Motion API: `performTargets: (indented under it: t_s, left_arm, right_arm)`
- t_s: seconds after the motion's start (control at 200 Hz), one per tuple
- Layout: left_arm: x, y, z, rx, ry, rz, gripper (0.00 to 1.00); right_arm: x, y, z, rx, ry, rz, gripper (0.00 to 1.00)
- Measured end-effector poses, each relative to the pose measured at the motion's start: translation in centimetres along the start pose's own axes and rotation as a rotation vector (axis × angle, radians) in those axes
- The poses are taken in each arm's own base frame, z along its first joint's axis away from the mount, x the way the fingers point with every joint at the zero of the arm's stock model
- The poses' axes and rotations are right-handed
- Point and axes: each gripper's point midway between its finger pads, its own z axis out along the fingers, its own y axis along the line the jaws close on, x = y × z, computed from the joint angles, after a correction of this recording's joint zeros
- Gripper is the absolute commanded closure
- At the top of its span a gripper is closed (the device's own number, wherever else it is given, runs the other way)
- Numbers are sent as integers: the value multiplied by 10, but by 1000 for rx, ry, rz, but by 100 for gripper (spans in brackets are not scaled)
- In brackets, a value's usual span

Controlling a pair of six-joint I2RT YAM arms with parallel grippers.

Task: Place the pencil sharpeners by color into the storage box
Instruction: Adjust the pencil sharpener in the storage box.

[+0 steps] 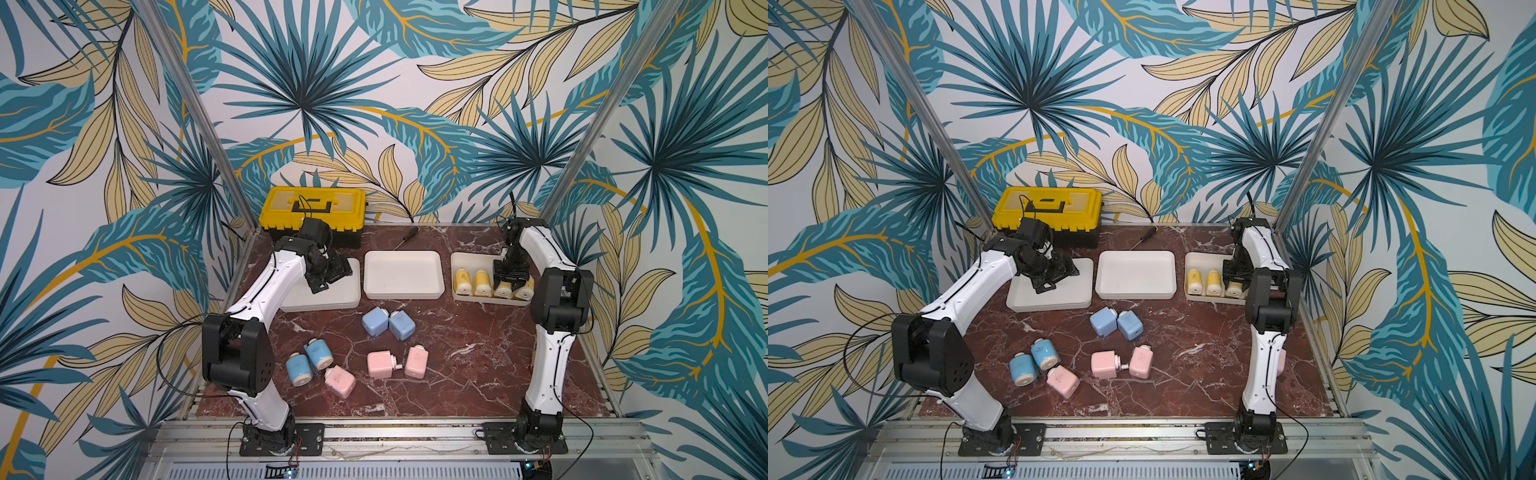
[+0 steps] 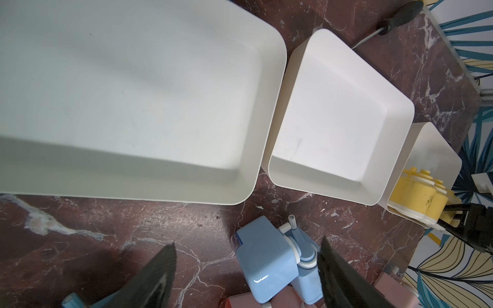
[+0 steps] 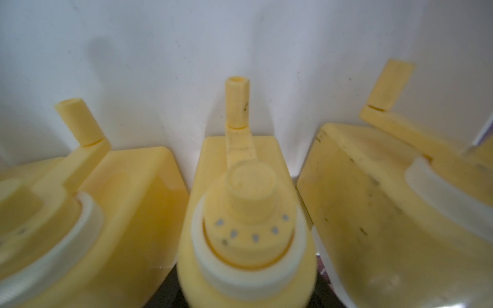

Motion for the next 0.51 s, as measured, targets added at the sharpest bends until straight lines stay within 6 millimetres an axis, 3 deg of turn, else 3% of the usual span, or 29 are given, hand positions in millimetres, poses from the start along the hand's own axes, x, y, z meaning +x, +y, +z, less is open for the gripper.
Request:
performTargets:
  t_s: [0.28, 0.506]
  left_arm:
    - [0, -1, 0, 3, 1, 0, 15]
    - [0, -1, 0, 3, 1, 0, 15]
  right_arm:
    - [-3, -1, 0, 4, -10, -70, 52]
    - [-6, 0, 0, 0, -26, -82, 39]
